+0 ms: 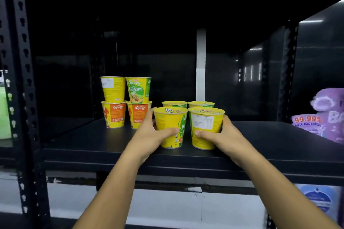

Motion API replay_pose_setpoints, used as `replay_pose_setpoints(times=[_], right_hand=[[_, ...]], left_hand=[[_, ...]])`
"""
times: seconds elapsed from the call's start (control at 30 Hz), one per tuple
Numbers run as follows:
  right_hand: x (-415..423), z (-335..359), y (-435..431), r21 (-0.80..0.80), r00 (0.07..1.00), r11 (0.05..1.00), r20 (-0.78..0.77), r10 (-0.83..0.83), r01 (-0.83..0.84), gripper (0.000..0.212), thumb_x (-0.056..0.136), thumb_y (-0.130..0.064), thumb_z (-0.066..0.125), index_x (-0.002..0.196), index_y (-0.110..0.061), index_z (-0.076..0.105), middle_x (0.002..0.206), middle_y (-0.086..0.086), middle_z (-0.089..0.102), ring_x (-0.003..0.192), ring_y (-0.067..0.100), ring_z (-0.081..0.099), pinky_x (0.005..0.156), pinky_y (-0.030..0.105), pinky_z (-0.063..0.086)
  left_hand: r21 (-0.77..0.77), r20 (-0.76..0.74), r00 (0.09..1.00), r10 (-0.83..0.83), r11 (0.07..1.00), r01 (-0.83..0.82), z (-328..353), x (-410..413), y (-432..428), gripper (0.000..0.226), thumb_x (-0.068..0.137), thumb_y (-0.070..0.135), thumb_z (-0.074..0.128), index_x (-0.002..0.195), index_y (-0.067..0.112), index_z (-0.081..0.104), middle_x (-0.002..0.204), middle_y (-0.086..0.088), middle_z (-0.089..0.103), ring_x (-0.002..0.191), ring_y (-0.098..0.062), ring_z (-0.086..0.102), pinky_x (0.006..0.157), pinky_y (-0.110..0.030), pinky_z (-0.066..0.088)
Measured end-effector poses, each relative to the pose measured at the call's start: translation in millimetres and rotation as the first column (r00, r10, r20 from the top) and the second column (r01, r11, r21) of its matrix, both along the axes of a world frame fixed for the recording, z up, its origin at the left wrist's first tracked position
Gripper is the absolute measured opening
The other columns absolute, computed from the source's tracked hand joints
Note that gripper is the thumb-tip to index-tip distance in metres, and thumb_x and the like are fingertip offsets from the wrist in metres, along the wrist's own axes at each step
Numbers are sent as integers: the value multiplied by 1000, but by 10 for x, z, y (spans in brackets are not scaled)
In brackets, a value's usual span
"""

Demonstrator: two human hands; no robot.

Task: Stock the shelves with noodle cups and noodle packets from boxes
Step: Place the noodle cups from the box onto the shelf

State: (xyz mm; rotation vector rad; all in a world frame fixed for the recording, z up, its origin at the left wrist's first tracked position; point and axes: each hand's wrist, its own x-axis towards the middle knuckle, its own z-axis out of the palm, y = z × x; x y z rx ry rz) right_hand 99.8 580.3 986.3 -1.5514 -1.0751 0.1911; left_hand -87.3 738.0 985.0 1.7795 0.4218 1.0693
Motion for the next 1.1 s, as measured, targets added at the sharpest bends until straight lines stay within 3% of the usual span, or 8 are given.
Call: replay_pose_setpoints(times=[0.13, 0.23, 0.3, 0.47, 0.77, 1.1], right_hand=[[-55, 20, -18, -5, 999, 999, 25, -47, 47, 82, 69, -45, 93, 135, -32, 46, 118, -17, 66, 105, 2, 64, 86, 27, 53], [-89, 19, -31, -10, 996, 997, 43, -77, 77, 82, 68, -48, 92, 135, -32, 48, 118, -17, 66, 106, 4, 64, 94, 33, 55], [-101, 14, -34, -9, 994, 995, 54, -96, 96, 82, 67, -49, 92, 135, -32, 49, 118, -16, 67, 107, 6, 65, 98, 38, 55], [-124, 11, -60, -14, 991, 993, 64, -116, 118, 78, 68, -51, 91, 132, -35, 49, 118, -16, 66, 107, 6, 64, 97, 38, 55], [-113, 1, -76, 4, 994, 996, 62, -92, 92, 72, 69, -51, 90, 128, -39, 51, 115, -18, 68, 103, 1, 65, 91, 30, 56], [-64, -2, -72, 16, 998, 998, 36, -54, 54, 66, 67, -49, 92, 122, -42, 55, 111, -21, 72, 98, -4, 68, 89, 24, 56]], left_hand=[[-1, 29, 999, 34, 999, -34, 27, 1, 12, 95, 73, 22, 93, 146, 42, 36, 124, 9, 64, 110, -6, 65, 89, -34, 59], [-26, 35, 998, 53, 998, -52, 48, 15, 46, 102, 71, 24, 94, 153, 38, 34, 128, 3, 65, 110, -11, 66, 92, -40, 59], [-30, 43, 996, 80, 996, -79, 79, 24, 57, 100, 73, 26, 93, 153, 35, 34, 126, 5, 65, 106, -10, 67, 85, -35, 60], [27, 98, 988, 120, 992, -123, 360, 69, 98, 89, 78, 26, 90, 147, 34, 35, 116, 14, 64, 99, -3, 64, 71, -26, 54], [70, 210, 972, 100, 991, -117, 935, 592, 534, 78, 72, 30, 94, 137, 28, 50, 116, 10, 70, 102, -9, 70, 86, -38, 62], [48, 115, 982, 150, 987, -156, 1051, 924, 893, 75, 72, 34, 94, 132, 24, 51, 115, 7, 69, 99, -12, 69, 68, -26, 54]])
